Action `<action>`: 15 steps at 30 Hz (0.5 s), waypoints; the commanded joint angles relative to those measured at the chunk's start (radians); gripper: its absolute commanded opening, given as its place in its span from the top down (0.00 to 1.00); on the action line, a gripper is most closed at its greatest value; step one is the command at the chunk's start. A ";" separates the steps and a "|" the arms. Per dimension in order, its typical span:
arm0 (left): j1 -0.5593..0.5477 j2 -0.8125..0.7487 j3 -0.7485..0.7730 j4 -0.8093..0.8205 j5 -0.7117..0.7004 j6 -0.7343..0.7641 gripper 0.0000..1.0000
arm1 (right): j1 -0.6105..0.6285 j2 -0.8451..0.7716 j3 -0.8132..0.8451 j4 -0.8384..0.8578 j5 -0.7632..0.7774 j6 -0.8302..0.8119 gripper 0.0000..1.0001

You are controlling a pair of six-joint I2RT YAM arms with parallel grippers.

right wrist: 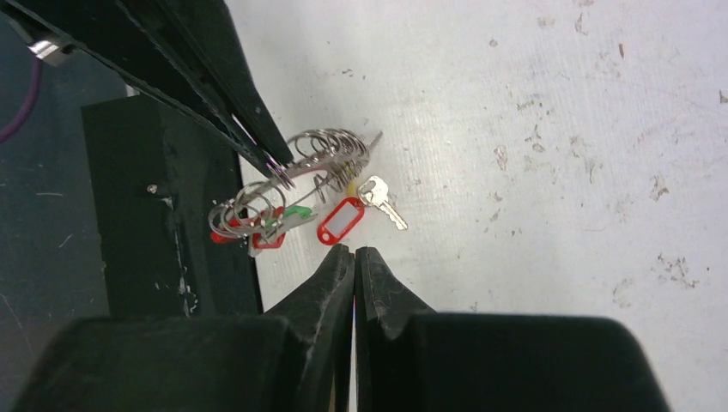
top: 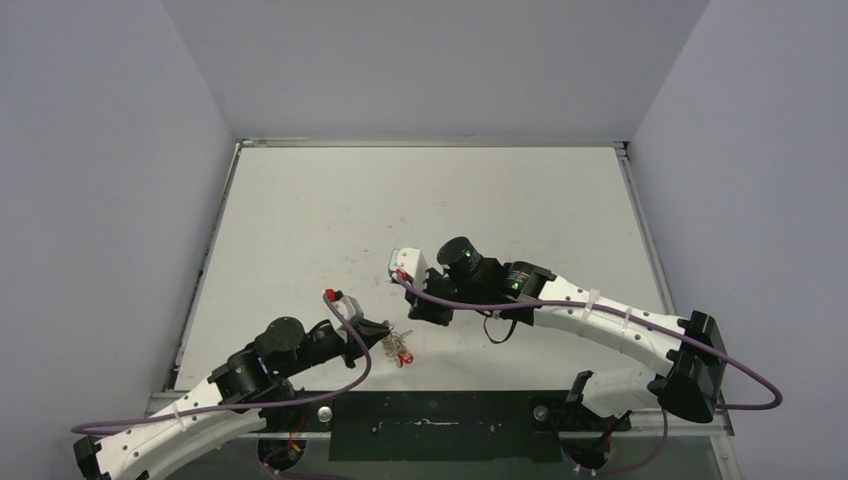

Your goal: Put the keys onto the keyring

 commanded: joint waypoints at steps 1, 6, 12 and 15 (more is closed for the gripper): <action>0.003 -0.034 0.077 -0.092 -0.051 0.016 1.00 | -0.011 -0.023 -0.051 0.064 0.099 0.046 1.00; 0.003 -0.078 0.149 -0.255 -0.108 0.025 1.00 | -0.014 -0.028 -0.164 0.188 0.172 0.140 0.77; 0.003 -0.147 0.214 -0.369 -0.168 0.010 1.00 | -0.015 0.054 -0.228 0.335 0.157 0.250 0.64; 0.003 -0.180 0.225 -0.378 -0.170 0.021 1.00 | -0.019 0.132 -0.204 0.378 0.141 0.287 0.60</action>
